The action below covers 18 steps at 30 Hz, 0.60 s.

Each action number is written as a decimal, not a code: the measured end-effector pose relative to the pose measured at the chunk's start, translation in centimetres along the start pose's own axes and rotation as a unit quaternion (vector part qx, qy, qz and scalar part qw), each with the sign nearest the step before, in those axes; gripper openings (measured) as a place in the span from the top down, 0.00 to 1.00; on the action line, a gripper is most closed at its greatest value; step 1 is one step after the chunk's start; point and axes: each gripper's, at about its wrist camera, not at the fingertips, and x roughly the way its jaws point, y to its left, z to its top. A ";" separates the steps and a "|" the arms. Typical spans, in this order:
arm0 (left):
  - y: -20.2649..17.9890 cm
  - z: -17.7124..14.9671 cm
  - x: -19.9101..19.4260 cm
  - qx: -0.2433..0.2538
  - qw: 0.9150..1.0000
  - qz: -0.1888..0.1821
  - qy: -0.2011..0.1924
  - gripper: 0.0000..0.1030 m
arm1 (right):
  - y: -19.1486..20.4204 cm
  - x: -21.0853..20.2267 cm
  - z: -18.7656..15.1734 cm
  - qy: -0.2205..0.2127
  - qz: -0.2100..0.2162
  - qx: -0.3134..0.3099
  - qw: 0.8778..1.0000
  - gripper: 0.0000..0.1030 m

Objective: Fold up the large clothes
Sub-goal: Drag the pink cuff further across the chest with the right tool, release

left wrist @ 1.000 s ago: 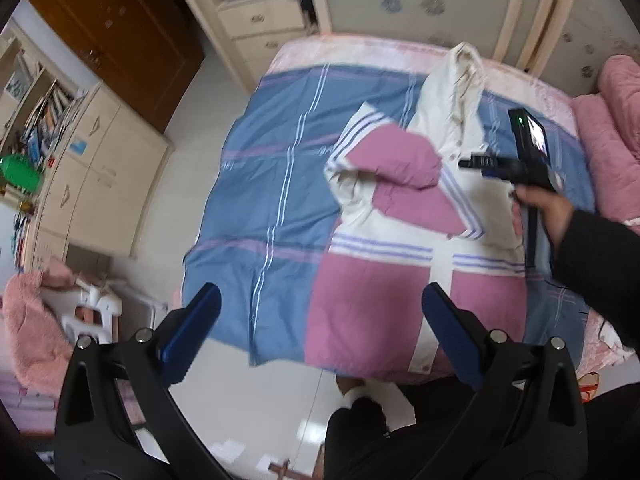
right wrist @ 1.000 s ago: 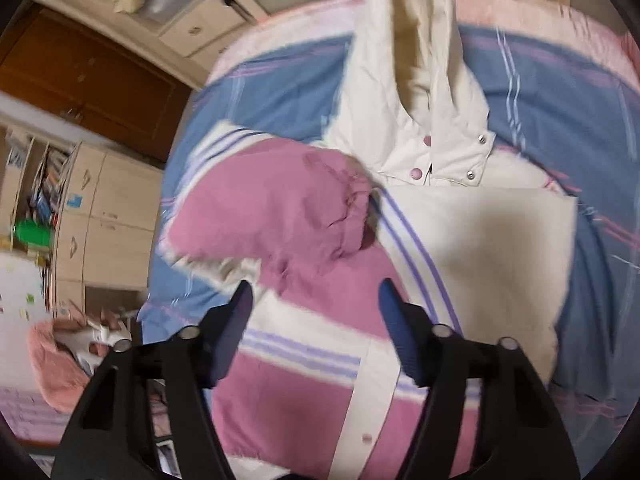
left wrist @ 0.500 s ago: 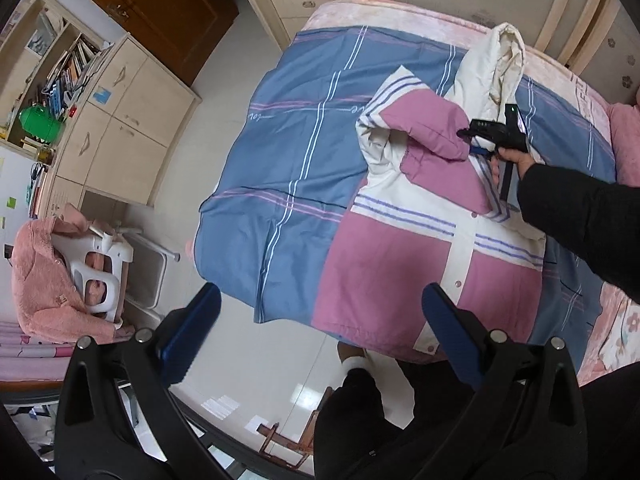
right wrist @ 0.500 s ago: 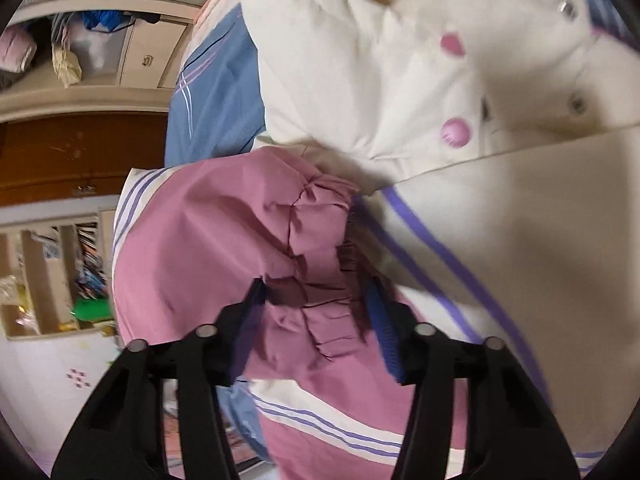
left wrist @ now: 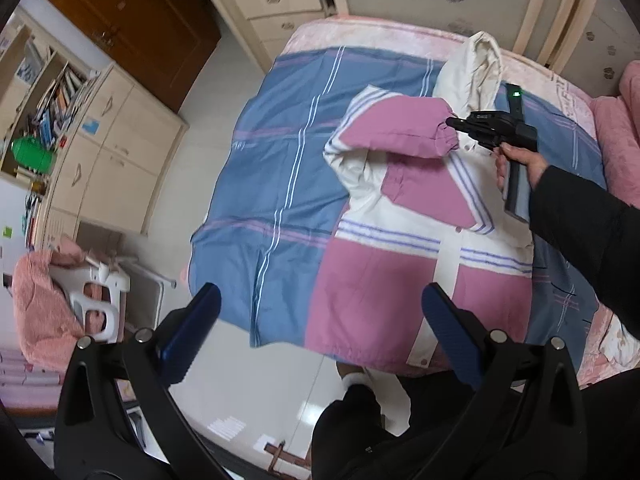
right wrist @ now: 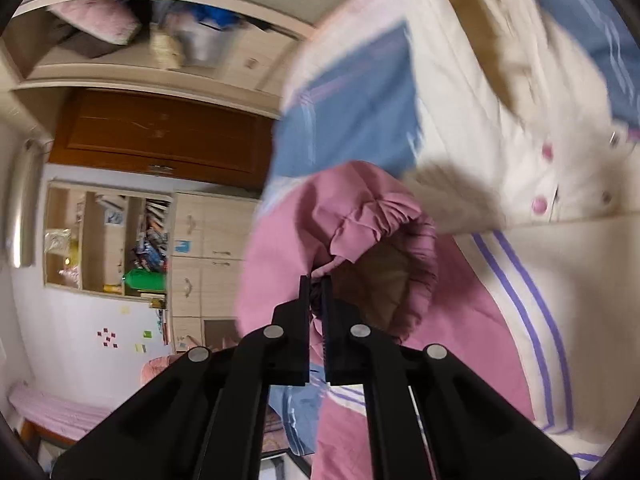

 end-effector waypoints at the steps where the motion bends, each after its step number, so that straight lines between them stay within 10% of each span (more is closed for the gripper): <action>1: -0.2 0.3 -0.3 0.003 1.000 -0.002 -0.008 0.02 | 1.0 -2.0 0.0 -0.013 0.000 -0.011 1.000 0.97; 9: -1.5 1.1 -1.5 0.014 0.999 -0.023 -0.030 0.02 | -2.9 -12.7 -2.2 -0.047 -0.119 -0.002 0.992 0.97; 18: -1.7 0.0 -1.8 0.014 0.999 -0.024 -0.024 0.02 | -14.5 -13.6 -6.3 -0.028 -0.292 0.065 0.954 0.97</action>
